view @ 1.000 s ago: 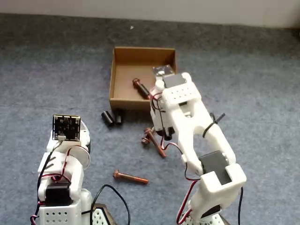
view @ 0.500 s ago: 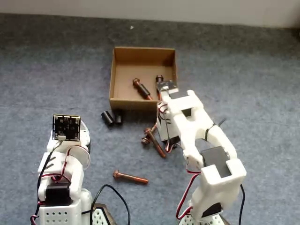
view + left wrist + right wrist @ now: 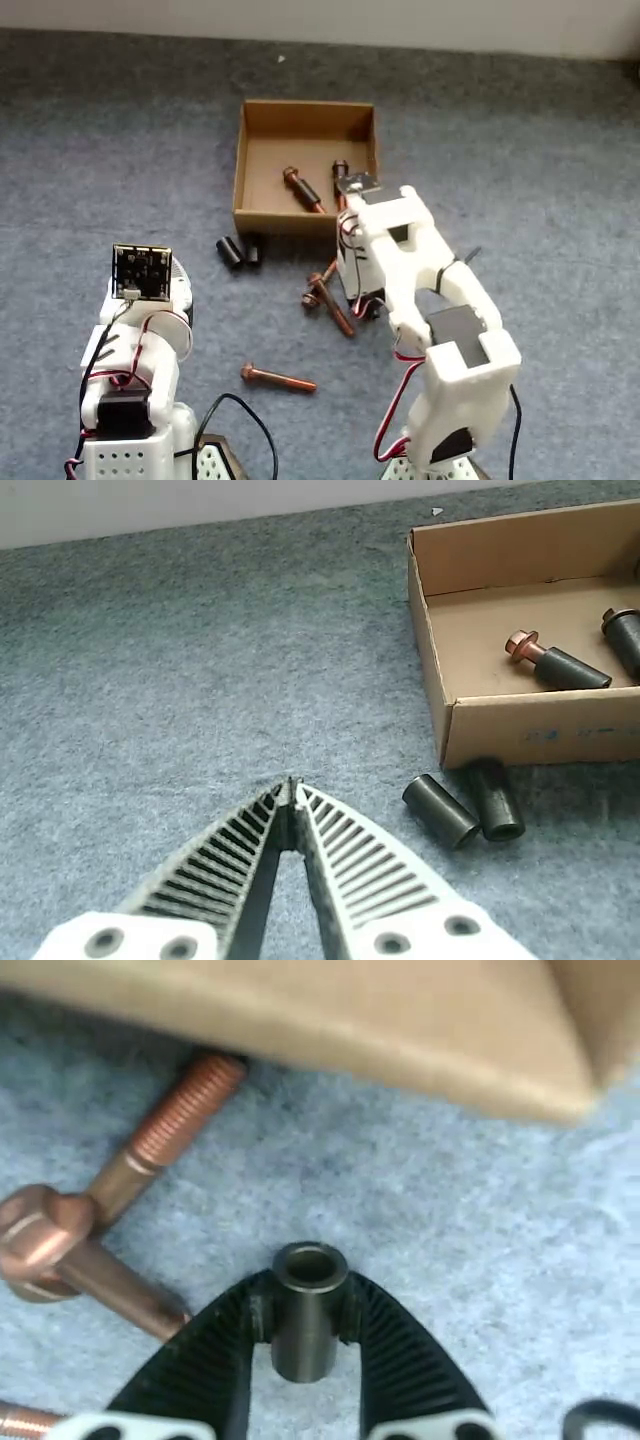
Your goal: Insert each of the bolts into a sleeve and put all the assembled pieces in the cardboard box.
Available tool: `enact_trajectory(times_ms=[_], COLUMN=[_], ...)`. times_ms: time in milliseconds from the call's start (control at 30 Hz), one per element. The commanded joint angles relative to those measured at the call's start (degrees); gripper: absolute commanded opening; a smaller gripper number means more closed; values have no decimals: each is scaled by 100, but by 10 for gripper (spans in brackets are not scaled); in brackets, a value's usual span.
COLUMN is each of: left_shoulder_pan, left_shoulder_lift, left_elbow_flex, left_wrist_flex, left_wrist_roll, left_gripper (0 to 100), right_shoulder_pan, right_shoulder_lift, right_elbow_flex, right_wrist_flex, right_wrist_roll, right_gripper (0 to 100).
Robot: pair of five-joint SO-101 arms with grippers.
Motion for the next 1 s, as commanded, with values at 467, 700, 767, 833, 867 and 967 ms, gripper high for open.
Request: enact_trajectory(times_ms=[467,700,767,833,867,967], left_shoulder_pan=[-40,13,215,549,743,1279], left_shoulder_lift=[-31,4,13,13,13,66], left_elbow_flex=[-119,-523,-716,-971,-1130,-1552], left_wrist_flex=[-97,-35,185,492,642,993], left_wrist_roll=[-44,-53,-70,-97,-185,-360], left_gripper=[11,27,40,42,42,42], right_shoulder_pan=[57,295,505,743,848,1121], right_shoulder_lift=[-3327,-4277,-4400,-4409,-4409,-4409], right_elbow_flex=[1226,3099,3389,3512,3547,3582], right_wrist_flex=[-242,-2237,-2563,-2818,-2941,-3248], right_wrist_roll=[-1389,-1776,-1855,-2154,-2268,-2479], right_gripper=[5,5,5,5,5,5])
